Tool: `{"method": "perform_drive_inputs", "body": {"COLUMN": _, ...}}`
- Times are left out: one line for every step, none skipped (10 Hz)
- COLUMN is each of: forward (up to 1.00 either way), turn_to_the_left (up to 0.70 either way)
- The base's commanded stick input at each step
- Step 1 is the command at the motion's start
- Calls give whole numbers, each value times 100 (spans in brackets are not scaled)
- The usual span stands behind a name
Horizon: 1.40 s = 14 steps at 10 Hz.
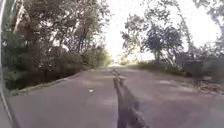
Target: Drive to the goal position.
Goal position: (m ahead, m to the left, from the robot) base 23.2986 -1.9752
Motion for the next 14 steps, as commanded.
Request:
{"method": "perform_drive_inputs", "body": {"forward": 70, "turn_to_the_left": 0}}
{"method": "perform_drive_inputs", "body": {"forward": 70, "turn_to_the_left": 0}}
{"method": "perform_drive_inputs", "body": {"forward": 70, "turn_to_the_left": 0}}
{"method": "perform_drive_inputs", "body": {"forward": 70, "turn_to_the_left": 0}}
{"method": "perform_drive_inputs", "body": {"forward": 70, "turn_to_the_left": 0}}
{"method": "perform_drive_inputs", "body": {"forward": 70, "turn_to_the_left": 0}}
{"method": "perform_drive_inputs", "body": {"forward": 70, "turn_to_the_left": 0}}
{"method": "perform_drive_inputs", "body": {"forward": 70, "turn_to_the_left": -6}}
{"method": "perform_drive_inputs", "body": {"forward": 70, "turn_to_the_left": -19}}
{"method": "perform_drive_inputs", "body": {"forward": 70, "turn_to_the_left": -25}}
{"method": "perform_drive_inputs", "body": {"forward": 70, "turn_to_the_left": -28}}
{"method": "perform_drive_inputs", "body": {"forward": 70, "turn_to_the_left": -20}}
{"method": "perform_drive_inputs", "body": {"forward": 70, "turn_to_the_left": 0}}
{"method": "perform_drive_inputs", "body": {"forward": 70, "turn_to_the_left": 0}}
